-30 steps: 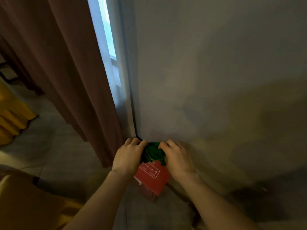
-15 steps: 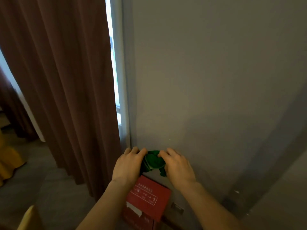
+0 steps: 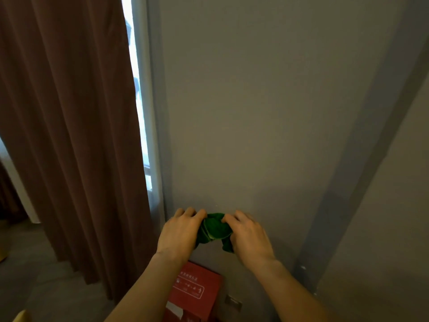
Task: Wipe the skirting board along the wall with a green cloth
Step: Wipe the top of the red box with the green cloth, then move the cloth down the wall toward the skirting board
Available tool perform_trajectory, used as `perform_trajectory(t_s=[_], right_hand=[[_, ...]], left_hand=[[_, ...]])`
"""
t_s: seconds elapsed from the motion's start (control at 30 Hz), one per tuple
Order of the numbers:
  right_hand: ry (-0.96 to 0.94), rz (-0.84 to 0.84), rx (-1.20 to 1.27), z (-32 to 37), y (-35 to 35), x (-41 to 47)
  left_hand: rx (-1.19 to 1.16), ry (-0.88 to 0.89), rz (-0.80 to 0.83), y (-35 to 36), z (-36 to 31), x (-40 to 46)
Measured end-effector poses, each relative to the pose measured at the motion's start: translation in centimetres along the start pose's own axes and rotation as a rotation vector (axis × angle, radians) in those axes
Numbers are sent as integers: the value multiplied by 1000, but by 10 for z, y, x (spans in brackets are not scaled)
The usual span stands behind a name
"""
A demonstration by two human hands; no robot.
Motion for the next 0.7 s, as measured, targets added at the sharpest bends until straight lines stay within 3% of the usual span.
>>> perform_trajectory(t_s=[0.23,0.7], right_hand=[[80,-73,-19,-64,-56,-39],[283,-135,-155,-239,-218,-209]], left_hand=[[13,103,-9,-9,-91,19],[-61,320,-30,-12,-375,-1]])
Point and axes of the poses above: each hand's wrist, its own x-axis towards the middle knuckle, its own y-axis out of the palm, z = x × y, the point moved 2 cm from there along x, towards the middle knuckle, and after that the axes turned 8 degrees about -z, right-handed, at the moved point
